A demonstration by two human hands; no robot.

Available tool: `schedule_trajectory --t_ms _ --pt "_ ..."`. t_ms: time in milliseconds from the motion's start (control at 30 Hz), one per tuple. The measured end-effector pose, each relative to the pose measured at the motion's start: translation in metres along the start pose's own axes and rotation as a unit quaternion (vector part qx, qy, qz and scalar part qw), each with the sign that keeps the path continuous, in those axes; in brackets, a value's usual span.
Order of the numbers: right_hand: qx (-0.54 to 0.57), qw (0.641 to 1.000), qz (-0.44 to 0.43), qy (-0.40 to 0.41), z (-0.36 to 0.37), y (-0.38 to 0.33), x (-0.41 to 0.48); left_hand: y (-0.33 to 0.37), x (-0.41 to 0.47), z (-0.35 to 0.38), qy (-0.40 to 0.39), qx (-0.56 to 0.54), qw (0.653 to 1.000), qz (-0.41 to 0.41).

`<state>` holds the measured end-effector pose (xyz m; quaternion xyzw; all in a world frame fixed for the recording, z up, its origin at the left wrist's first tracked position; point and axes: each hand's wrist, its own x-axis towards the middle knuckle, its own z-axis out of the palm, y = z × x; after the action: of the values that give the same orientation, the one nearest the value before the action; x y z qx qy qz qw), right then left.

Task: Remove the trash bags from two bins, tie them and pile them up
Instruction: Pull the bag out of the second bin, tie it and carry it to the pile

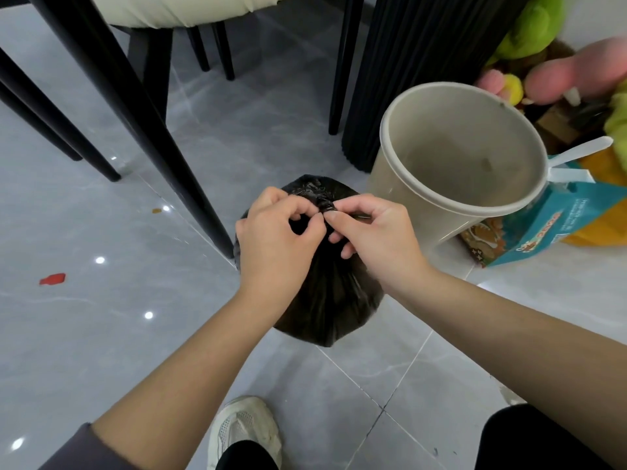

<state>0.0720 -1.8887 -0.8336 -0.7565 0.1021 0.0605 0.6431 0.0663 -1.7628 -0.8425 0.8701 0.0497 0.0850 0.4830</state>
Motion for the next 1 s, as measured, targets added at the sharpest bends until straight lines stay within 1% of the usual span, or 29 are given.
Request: schedule_trajectory --t_ms 200,433,533,667,733,867,1000 --pt "-0.024 0.998 -0.030 -0.057 -0.005 -0.001 0.005 -0.001 0.010 -0.004 -0.017 0.031 0.999 0.017" --pt "-0.051 0.993 -0.016 -0.108 -0.003 0.005 0.008 -0.012 0.011 -0.008 -0.041 0.039 0.997 0.042" --pt "-0.098 0.990 -0.051 -0.091 0.001 0.008 0.007 -0.015 0.009 -0.007 -0.039 0.057 0.995 0.068" --pt "-0.158 0.982 -0.103 0.003 0.005 0.010 0.005 -0.014 0.010 -0.003 -0.037 0.103 0.991 0.079" --pt "-0.180 0.975 -0.130 0.030 0.004 0.011 0.006 -0.013 0.010 -0.001 -0.048 0.117 0.988 0.085" --pt "-0.194 0.965 -0.175 0.026 -0.001 0.011 0.005 -0.011 0.011 -0.001 -0.085 0.111 0.985 0.098" --pt "-0.219 0.954 -0.205 0.010 -0.004 0.010 0.008 -0.011 0.013 -0.002 -0.088 0.128 0.981 0.112"
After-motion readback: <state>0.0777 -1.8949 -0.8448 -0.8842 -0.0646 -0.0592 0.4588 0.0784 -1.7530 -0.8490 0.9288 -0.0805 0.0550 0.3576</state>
